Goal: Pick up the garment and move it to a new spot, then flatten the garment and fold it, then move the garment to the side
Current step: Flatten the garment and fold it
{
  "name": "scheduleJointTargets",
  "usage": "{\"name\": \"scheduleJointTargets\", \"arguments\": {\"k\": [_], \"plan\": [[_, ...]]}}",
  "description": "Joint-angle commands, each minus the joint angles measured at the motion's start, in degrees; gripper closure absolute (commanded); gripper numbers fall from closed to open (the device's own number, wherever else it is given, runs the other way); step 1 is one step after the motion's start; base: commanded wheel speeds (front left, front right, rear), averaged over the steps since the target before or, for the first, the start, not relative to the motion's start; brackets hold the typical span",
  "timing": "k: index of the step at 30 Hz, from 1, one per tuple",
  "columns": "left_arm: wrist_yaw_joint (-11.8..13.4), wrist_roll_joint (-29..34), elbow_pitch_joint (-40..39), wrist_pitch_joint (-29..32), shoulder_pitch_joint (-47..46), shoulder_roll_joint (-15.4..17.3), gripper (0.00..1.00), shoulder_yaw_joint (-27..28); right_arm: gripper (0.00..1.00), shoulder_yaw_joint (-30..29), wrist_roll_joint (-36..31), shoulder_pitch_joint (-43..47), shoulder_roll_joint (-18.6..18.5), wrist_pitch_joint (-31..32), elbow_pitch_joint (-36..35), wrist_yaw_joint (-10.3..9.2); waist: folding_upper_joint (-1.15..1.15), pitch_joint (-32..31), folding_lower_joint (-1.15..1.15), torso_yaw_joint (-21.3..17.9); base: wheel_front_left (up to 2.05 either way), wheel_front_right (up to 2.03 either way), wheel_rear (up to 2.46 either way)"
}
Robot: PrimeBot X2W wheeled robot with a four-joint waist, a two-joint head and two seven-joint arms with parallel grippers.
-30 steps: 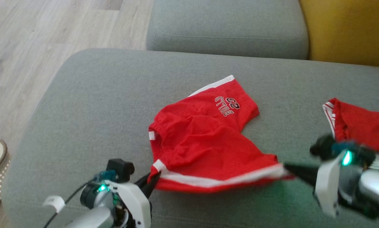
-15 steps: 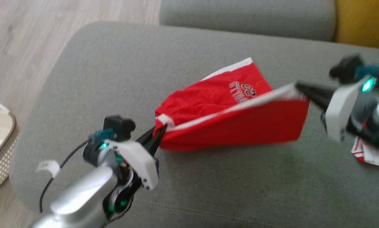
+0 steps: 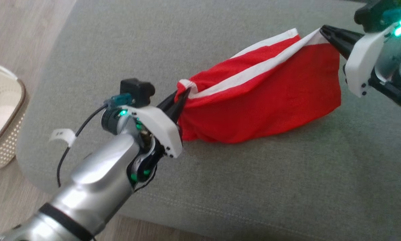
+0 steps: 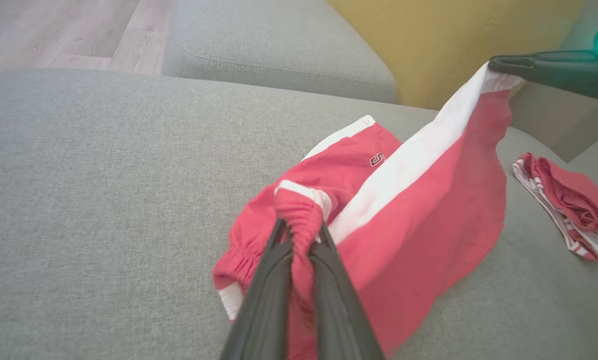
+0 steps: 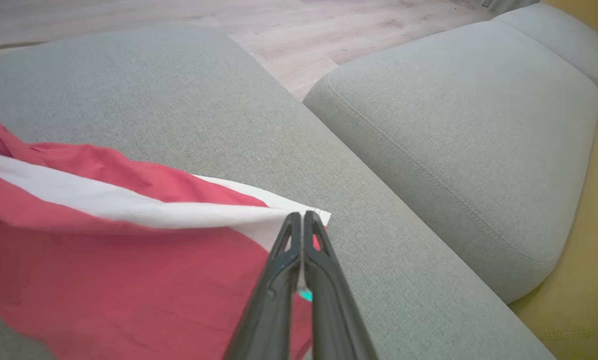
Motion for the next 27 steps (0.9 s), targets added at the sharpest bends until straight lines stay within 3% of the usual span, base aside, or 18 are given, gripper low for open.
{"name": "scheduleJointTargets", "arguments": {"k": [1, 12, 26, 27], "plan": [[-0.32, 0.11, -0.46, -0.83, -3.64, 0.71, 1.00, 2.52, 1.00, -0.55, -0.77, -1.00, -0.23, 0.17, -0.10, 0.37, 0.00, 1.58, 0.00, 0.82, 0.00, 0.00, 0.00], [-2.05, 0.64, 10.62, -4.20, -8.84, -4.04, 1.00, 3.33, 1.00, -0.51, -5.22, -4.65, 2.74, -0.51, 5.96, 0.37, 0.00, 6.04, 0.00, 1.71, 0.00, 0.00, 0.00], [-3.26, 1.64, 19.10, -7.26, -12.95, -8.58, 1.00, 4.31, 1.00, -0.51, -8.87, -7.98, 5.63, -5.35, 13.08, 0.37, 0.00, 9.38, 0.00, 2.78, 0.00, 0.00, 0.00], [-3.31, 1.78, 19.66, -7.37, -13.18, -8.81, 1.00, 4.30, 0.37, -0.51, -8.91, -8.23, 5.94, -6.02, 13.67, 0.37, 0.00, 9.59, 0.00, 2.74, 0.00, 0.00, 0.00]]}}
